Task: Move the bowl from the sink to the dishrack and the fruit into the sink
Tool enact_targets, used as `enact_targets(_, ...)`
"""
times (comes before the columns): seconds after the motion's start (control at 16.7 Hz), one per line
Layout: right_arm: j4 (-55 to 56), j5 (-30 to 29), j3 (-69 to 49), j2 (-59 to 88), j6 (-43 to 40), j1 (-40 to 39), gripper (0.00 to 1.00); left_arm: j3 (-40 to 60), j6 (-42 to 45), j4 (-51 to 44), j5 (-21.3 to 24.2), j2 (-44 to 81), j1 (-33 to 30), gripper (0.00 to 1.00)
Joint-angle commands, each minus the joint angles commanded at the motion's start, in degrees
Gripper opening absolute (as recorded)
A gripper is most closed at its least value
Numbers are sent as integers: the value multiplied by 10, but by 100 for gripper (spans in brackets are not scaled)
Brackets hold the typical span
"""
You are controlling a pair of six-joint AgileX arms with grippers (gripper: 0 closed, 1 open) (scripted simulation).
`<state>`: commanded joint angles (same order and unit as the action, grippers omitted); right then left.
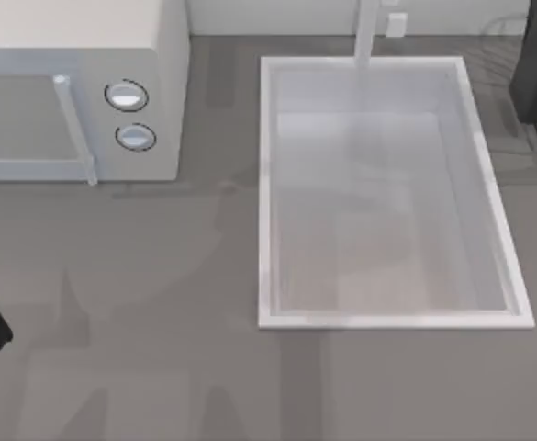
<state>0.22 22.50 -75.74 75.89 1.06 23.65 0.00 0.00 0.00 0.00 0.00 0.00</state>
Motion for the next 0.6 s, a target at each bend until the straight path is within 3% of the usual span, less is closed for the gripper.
enact_targets(0.24,87,-8,30,59,0,-12,0,0,0,0,0,0,0,100)
enact_targets(0.6,322,-39,121,190,-2,-39,0,0,0,0,0,0,0,100)
